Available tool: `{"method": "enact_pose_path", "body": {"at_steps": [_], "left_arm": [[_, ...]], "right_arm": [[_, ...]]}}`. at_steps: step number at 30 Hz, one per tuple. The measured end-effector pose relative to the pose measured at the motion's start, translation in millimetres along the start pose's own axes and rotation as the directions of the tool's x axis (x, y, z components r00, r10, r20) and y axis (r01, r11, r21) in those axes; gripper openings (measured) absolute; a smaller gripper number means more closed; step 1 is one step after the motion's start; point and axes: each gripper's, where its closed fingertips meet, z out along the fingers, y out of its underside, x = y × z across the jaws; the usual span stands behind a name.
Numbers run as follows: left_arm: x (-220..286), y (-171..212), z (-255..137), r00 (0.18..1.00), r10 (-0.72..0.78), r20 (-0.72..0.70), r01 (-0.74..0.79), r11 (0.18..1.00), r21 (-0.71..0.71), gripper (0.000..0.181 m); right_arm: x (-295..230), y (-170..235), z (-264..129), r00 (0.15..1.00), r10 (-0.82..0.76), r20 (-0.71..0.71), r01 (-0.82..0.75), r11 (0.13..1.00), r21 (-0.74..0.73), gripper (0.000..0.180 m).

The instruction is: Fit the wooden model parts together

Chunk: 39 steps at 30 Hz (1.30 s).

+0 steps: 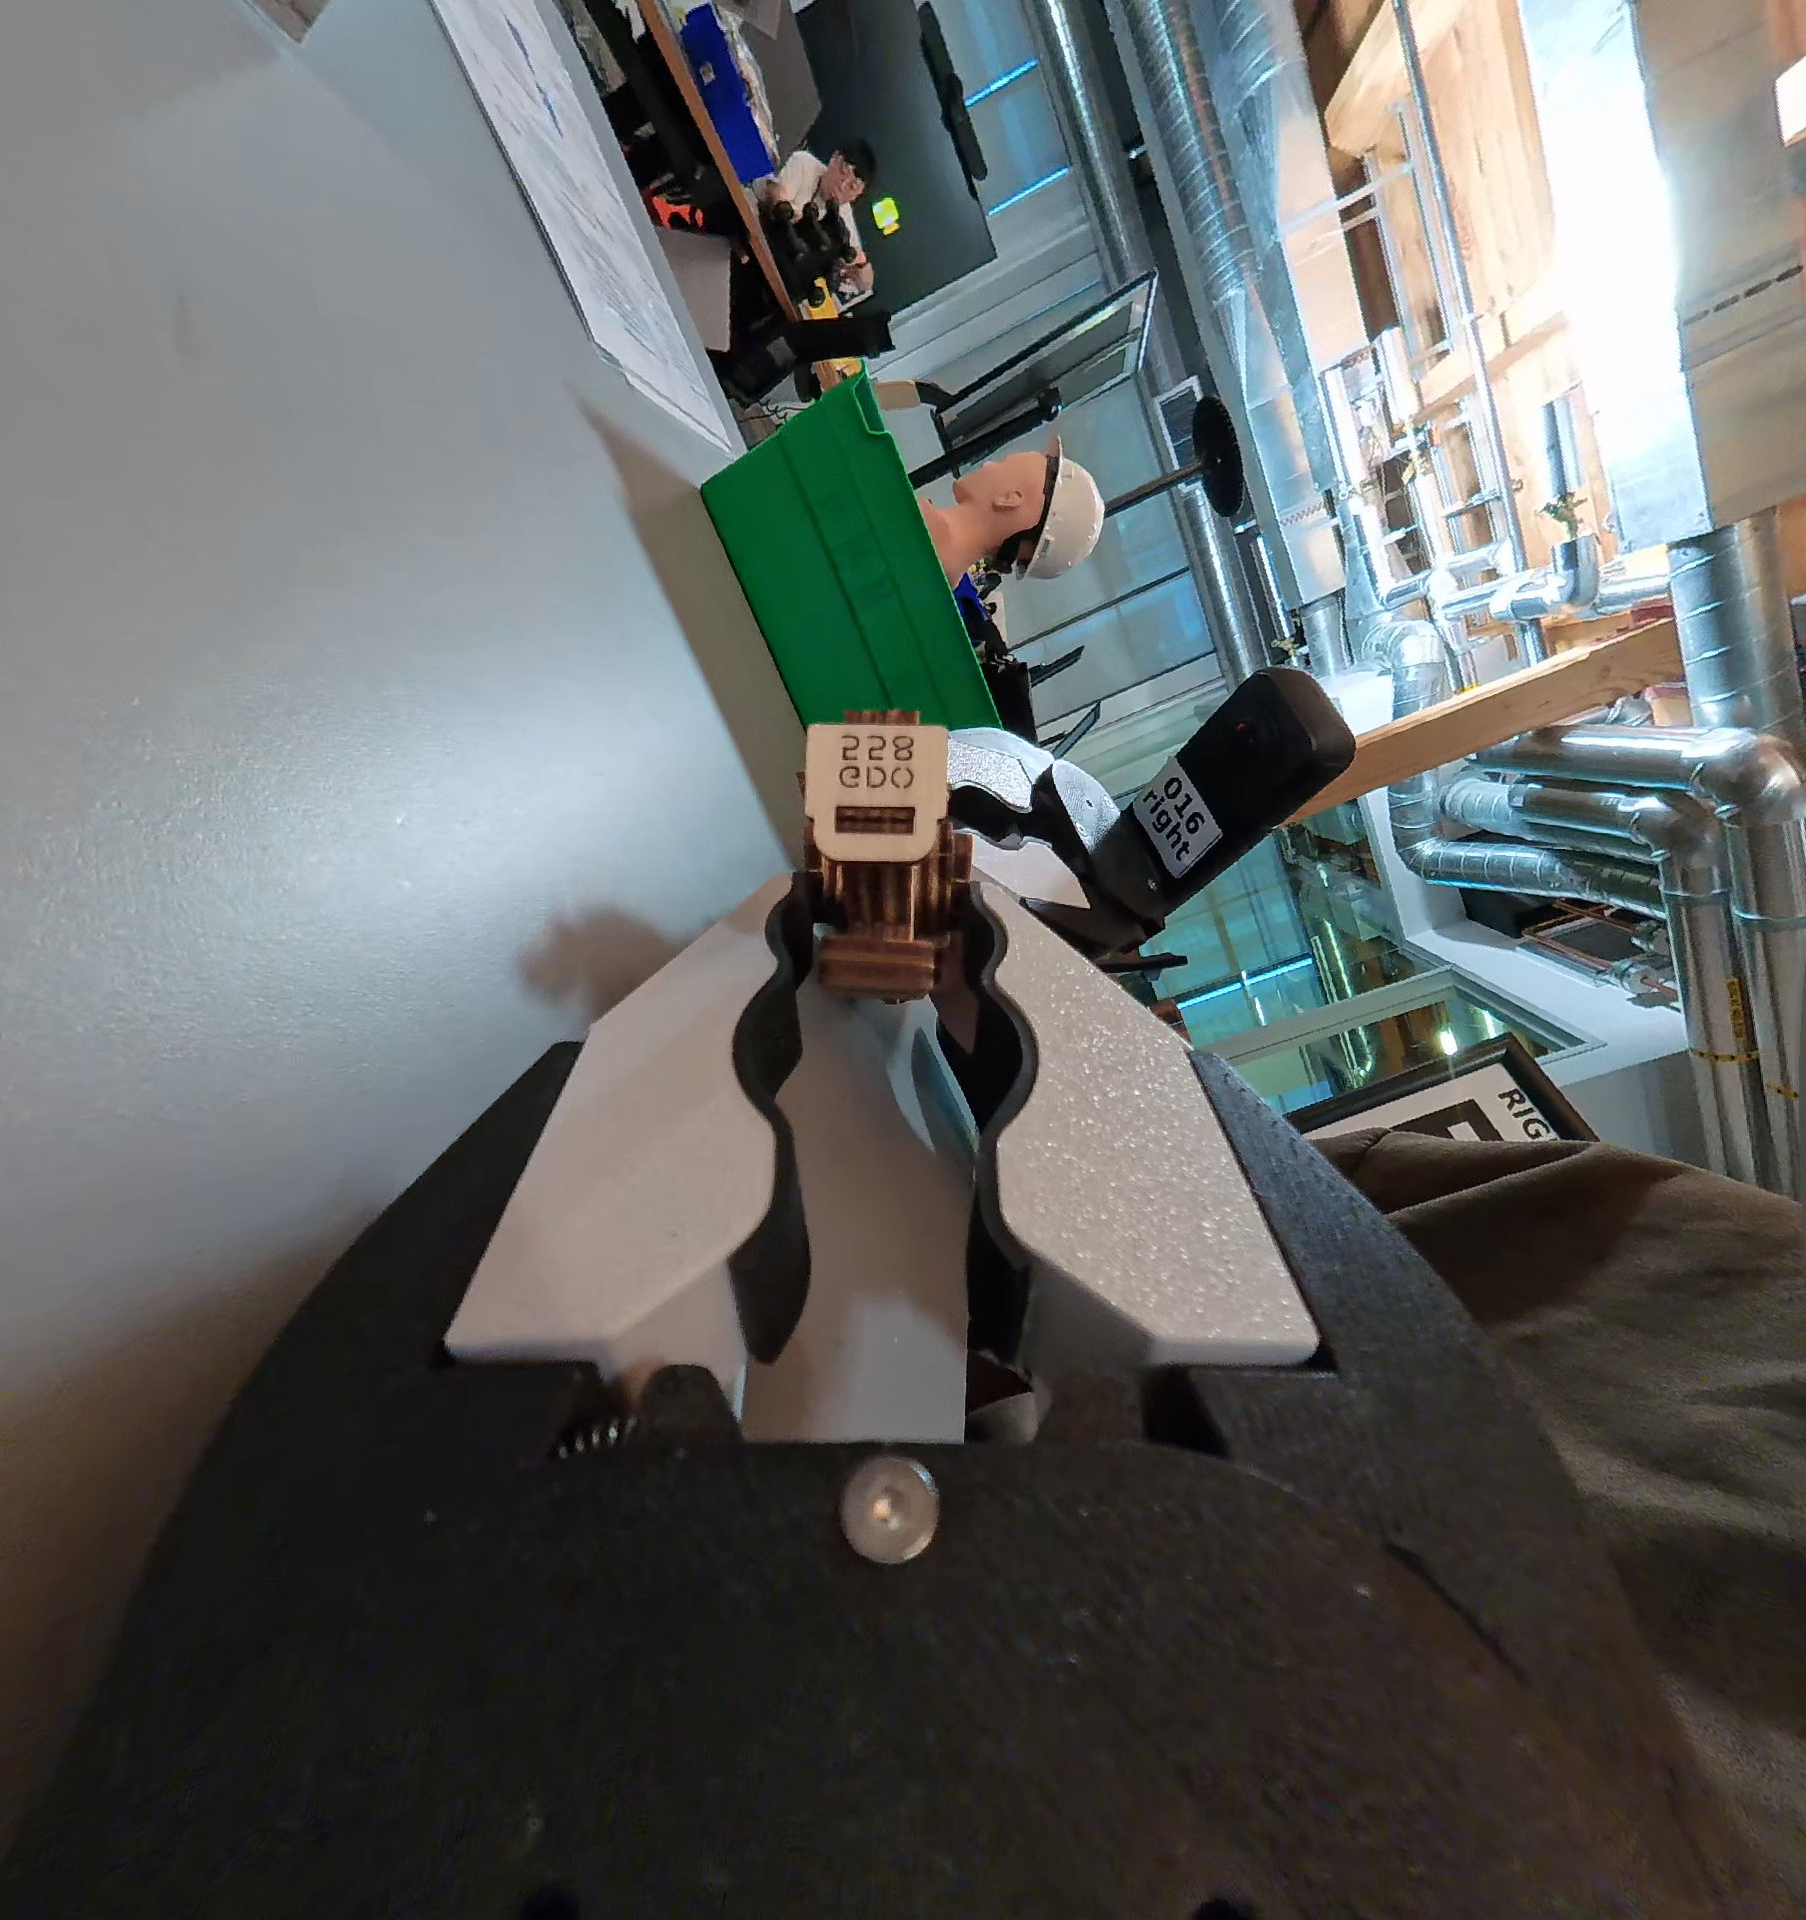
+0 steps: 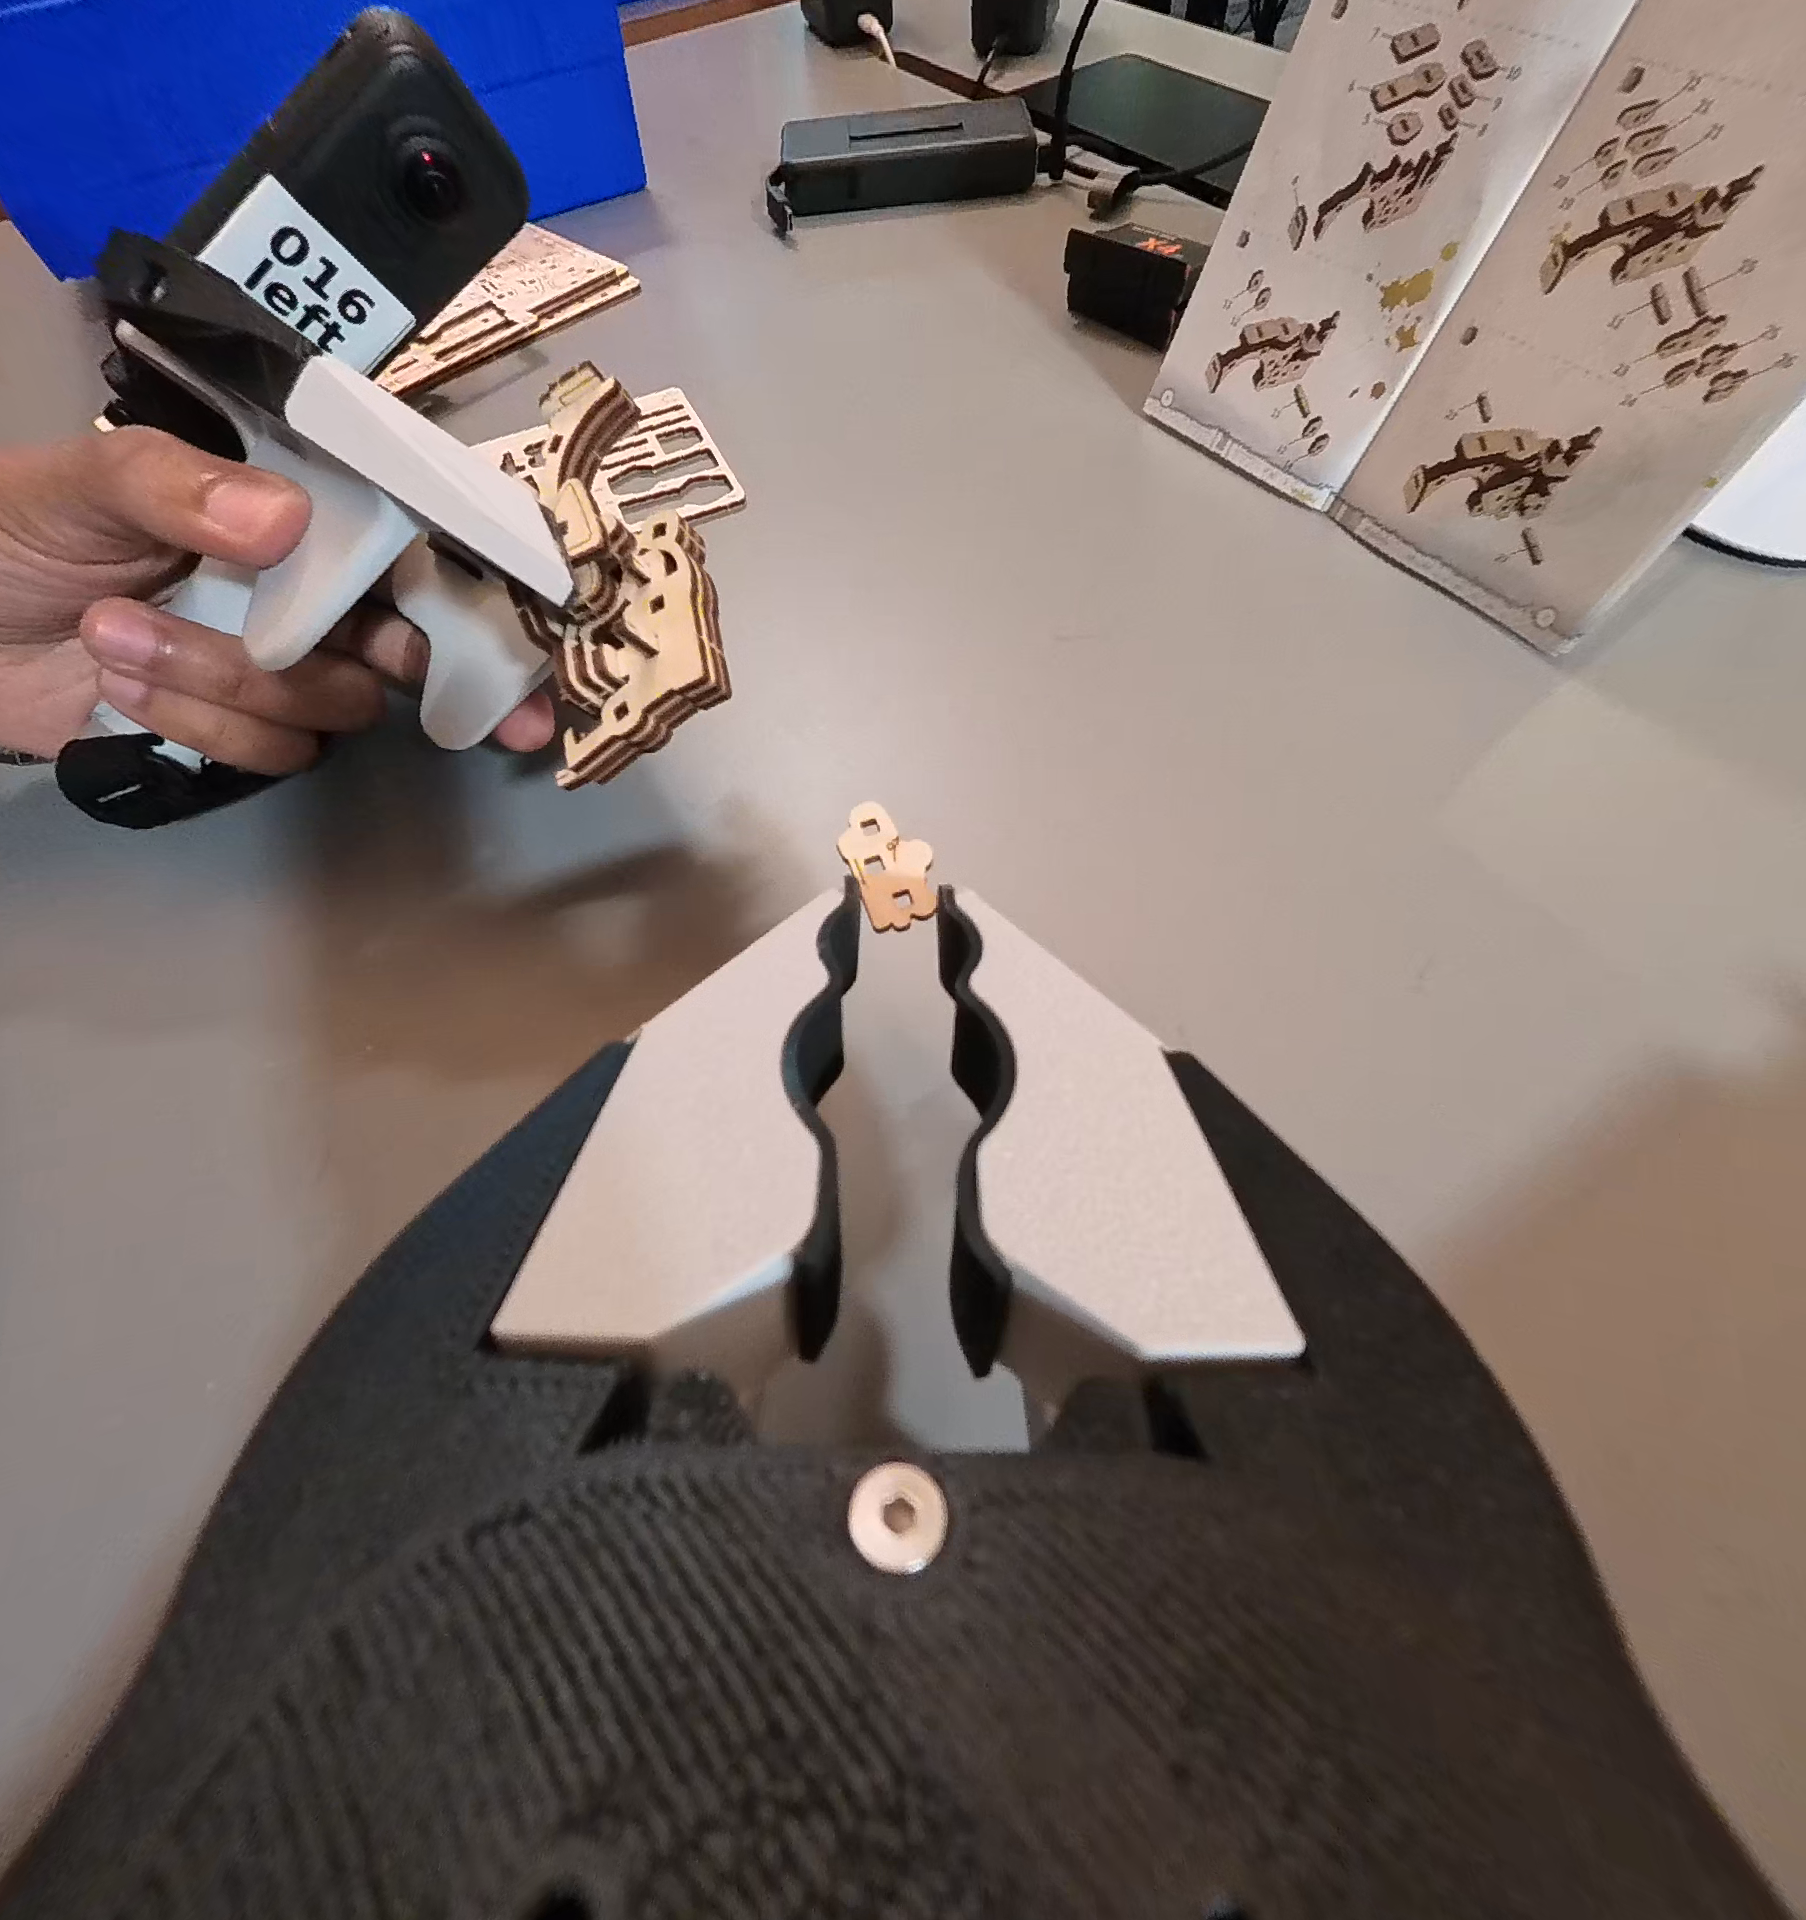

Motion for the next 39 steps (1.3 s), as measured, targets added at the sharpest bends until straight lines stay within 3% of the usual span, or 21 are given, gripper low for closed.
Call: {"method": "enact_pose_path", "body": {"at_steps": [30, 39], "left_arm": [[-1, 0, 0, 1.0, -0.03, -0.007, 0.03, 1.0, 0.001, 0.025], [-2, 2, 1, 1.0, -0.026, -0.002, 0.026, 1.0, -0.011, 0.025]], "right_arm": [[0, -1, -1, 1.0, 0.002, 0.007, -0.002, 1.0, 0.01, 0.013], [-5, -13, -5, 0.999, -0.035, 0.011, 0.034, 0.997, 0.07, 0.013]]}}
